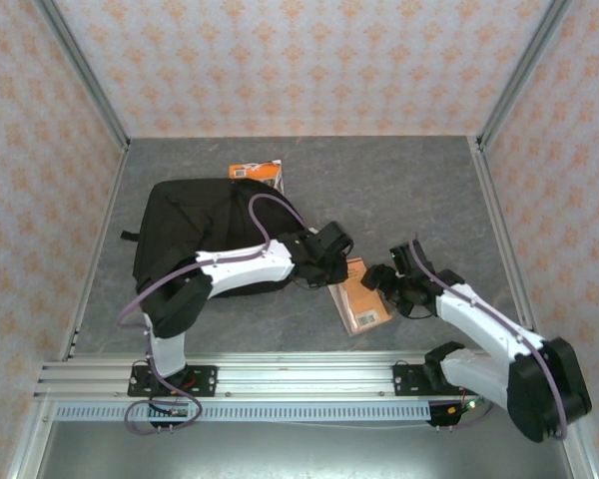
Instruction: Pack the student bag
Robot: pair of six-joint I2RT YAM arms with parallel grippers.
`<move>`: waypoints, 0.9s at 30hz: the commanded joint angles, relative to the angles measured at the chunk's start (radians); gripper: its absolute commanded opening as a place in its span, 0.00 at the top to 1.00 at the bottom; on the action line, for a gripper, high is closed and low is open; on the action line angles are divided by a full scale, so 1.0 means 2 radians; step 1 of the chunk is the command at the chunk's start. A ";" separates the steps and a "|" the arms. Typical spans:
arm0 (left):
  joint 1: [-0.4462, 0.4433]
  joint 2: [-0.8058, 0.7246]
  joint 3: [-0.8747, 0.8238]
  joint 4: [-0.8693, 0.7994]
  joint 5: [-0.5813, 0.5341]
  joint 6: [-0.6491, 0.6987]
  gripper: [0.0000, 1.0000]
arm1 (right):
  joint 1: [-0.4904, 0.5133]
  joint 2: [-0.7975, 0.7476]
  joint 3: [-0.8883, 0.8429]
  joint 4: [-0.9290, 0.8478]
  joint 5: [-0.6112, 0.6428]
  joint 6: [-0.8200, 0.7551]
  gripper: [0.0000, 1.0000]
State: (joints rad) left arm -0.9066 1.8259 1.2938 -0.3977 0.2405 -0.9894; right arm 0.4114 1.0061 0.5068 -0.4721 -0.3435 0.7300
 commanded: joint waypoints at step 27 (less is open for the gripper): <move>0.065 -0.252 -0.090 0.030 0.062 0.088 0.66 | -0.012 -0.146 -0.011 0.241 -0.232 0.073 0.80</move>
State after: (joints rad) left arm -0.7956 1.3746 1.1244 -0.3267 0.3611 -0.8371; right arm 0.3908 0.7296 0.4503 0.0162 -0.8303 0.8783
